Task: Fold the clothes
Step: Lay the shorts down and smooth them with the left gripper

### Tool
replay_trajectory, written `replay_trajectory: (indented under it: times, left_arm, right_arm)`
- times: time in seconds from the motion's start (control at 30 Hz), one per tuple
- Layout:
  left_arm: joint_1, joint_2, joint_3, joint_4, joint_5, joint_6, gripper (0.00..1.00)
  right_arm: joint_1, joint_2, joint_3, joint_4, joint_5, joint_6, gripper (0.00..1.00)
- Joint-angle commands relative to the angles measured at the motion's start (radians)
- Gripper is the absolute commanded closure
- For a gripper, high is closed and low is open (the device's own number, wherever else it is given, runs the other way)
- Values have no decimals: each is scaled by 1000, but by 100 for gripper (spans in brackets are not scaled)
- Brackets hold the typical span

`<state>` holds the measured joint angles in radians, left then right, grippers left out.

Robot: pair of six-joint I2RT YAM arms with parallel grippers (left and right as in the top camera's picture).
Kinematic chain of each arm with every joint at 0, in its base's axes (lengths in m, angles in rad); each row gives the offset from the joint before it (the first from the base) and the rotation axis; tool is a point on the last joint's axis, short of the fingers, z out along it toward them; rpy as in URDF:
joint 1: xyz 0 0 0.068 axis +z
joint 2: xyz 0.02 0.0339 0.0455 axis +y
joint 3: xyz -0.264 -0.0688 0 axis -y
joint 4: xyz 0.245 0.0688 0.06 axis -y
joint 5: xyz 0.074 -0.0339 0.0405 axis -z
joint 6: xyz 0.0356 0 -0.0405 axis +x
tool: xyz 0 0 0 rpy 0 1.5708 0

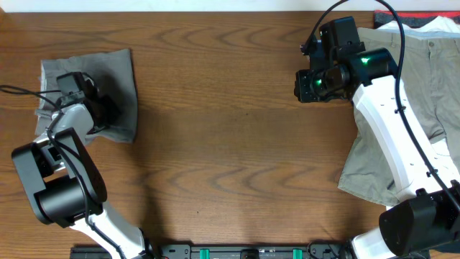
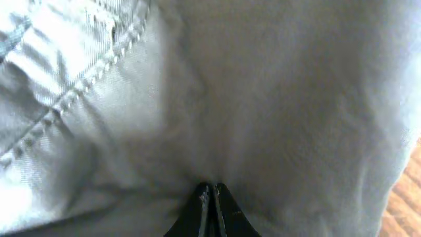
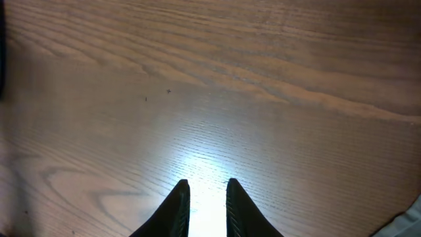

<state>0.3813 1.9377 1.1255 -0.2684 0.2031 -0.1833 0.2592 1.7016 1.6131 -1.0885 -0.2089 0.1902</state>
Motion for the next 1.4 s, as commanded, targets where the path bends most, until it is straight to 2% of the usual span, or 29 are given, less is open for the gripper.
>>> replay_trajectory:
  times: [0.0,0.33,0.43,0.57,0.6,0.7,0.8,0.93,1.03,1.07,1.1,1.13,1.17,1.37]
  left_arm:
    - [-18,84,-61,-109,-8,-9,94]
    - [-18,34,-53,-208,-43,11,94]
    - [-18,-71,-6,-301,-42,36,84]
    - [-18,-285,96,-438,-7,137,51]
    - [-18,-326,117,-462,-1,147,46]
    - [-21,-500,204,-552,54,146,39]
    - [-27,-655,269,-642,92,146,32]
    - [-40,-858,291,-768,86,146,30]
    - [-40,-969,291,-871,28,145,13]
    - [-40,-1001,291,-904,-1,145,5]
    - [-40,-1029,290,-932,-31,145,2]
    - [-40,-1052,290,-952,-56,145,2]
    - [-40,-1068,290,-963,-71,146,2]
    - [-40,-1104,290,-966,-84,145,2]
  right_arm:
    - [16,7,-1,0,-5,15,82]
    - [17,7,-1,0,-5,14,81]
    - [17,5,-1,5,-6,13,79]
    - [17,-24,6,45,-82,-5,74]
    - [17,-35,7,62,-105,-5,73]
    - [16,-120,8,147,-155,-13,68]
    - [16,-226,8,186,-151,-77,59]
    - [17,-392,8,164,-47,-142,53]
    - [17,-500,8,106,57,-162,49]
    - [17,-529,7,76,90,-162,46]
    - [17,-554,7,45,115,-162,33]
    - [17,-573,7,16,132,-162,9]
    - [17,-589,7,-10,137,-162,1]
    - [17,-629,8,-117,133,-162,1]
